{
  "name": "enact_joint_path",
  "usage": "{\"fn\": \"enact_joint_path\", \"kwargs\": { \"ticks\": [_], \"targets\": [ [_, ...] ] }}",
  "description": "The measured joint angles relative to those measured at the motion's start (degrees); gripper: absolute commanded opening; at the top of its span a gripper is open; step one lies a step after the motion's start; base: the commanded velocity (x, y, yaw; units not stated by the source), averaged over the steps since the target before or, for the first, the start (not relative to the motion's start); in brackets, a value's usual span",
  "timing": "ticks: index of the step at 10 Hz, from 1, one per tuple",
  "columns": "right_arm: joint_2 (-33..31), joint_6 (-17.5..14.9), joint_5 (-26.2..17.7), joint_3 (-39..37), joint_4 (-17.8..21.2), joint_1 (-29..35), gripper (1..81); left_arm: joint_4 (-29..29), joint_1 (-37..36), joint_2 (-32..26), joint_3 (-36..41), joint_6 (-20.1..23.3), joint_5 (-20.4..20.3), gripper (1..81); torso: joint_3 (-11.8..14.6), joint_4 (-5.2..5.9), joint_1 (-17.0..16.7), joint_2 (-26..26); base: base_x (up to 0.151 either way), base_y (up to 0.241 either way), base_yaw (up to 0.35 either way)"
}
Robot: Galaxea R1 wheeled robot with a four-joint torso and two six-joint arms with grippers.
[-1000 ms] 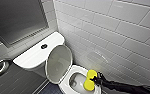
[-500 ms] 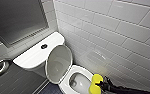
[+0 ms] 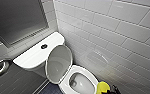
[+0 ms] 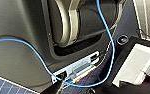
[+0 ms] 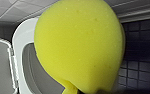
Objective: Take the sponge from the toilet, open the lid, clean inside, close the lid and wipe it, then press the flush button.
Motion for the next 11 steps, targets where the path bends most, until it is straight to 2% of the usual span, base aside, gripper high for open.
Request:
{"fn": "enact_joint_path", "kwargs": {
  "ticks": [5, 7, 9, 11],
  "targets": [
    [-10.26, -0.02, 0.00, 11.61, -0.13, -3.75, 1.0, 0.68, -0.57, 0.24, 0.07, 0.05, 0.00, 81.1, 0.00, 0.00, 0.00, -0.02, 0.000, 0.000, 0.000],
    [-11.85, -0.07, 0.30, 16.48, -1.29, -3.62, 1.0, 0.68, -0.94, 0.34, 0.07, 0.05, 0.00, 81.1, 0.00, 0.00, 0.00, -0.02, 0.000, 0.000, 0.000],
    [-11.12, -0.20, -0.83, 17.16, -2.29, -1.07, 1.0, 0.71, -1.07, 0.37, 0.07, 0.05, 0.02, 81.1, 0.00, 0.00, 0.00, -0.02, 0.000, 0.000, 0.000],
    [-5.00, -0.18, -3.89, 13.89, -3.16, 3.24, 1.0, 0.72, -1.07, 0.37, 0.07, 0.06, 0.02, 81.1, 0.00, 0.00, 0.00, -0.02, 0.000, 0.000, 0.000]
  ]
}}
